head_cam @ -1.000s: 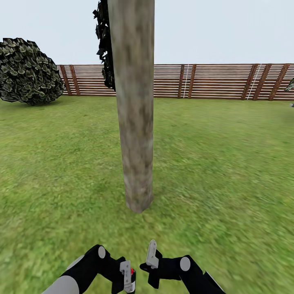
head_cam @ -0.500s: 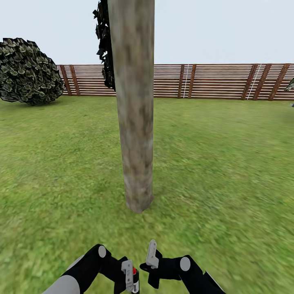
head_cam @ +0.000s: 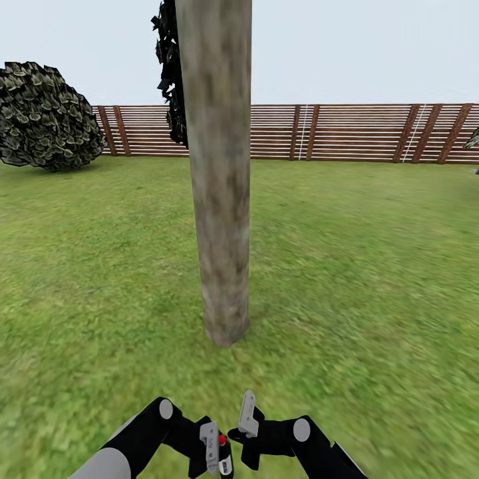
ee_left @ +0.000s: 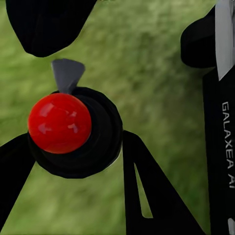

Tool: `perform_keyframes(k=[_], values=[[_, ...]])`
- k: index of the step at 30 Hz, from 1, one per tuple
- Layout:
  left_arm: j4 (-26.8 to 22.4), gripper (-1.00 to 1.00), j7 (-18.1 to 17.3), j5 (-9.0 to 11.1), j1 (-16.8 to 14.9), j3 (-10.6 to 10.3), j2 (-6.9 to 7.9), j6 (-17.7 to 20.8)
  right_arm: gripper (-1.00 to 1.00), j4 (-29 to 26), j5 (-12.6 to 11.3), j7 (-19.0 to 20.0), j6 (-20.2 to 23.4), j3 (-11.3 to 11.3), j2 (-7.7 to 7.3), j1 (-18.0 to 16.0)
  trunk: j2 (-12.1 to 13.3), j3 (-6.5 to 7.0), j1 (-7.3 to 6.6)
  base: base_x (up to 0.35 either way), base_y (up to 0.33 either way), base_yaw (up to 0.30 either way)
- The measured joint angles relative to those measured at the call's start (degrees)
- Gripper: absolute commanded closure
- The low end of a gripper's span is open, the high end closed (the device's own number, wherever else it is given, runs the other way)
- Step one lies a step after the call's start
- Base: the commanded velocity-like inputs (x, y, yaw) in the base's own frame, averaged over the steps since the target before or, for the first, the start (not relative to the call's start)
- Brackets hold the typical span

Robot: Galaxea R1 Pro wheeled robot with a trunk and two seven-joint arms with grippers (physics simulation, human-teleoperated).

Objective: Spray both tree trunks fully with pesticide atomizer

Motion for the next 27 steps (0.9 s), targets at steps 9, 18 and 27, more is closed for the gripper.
perform_keyframes(k=[9, 18, 27], values=[[0.0, 1.00, -0.3, 1.4, 0.0, 0.1, 0.05, -0.3, 1.00, 0.0, 0.0, 0.0, 0.0, 0.0, 0.00, 0.0, 0.0, 0.00, 0.00, 0.000, 0.000, 0.000], [0.1, 1.00, -0.3, 3.2, -0.6, 0.1, 0.01, -0.4, 1.00, 0.0, 0.0, 0.0, 0.0, 0.0, 0.00, 0.0, 0.0, 0.00, 0.00, 0.000, 0.000, 0.000], [0.6, 1.00, -0.2, 2.7, -0.6, -0.2, 0.32, -0.3, 1.00, 0.0, 0.0, 0.0, 0.0, 0.0, 0.00, 0.0, 0.0, 0.00, 0.00, 0.000, 0.000, 0.000]])
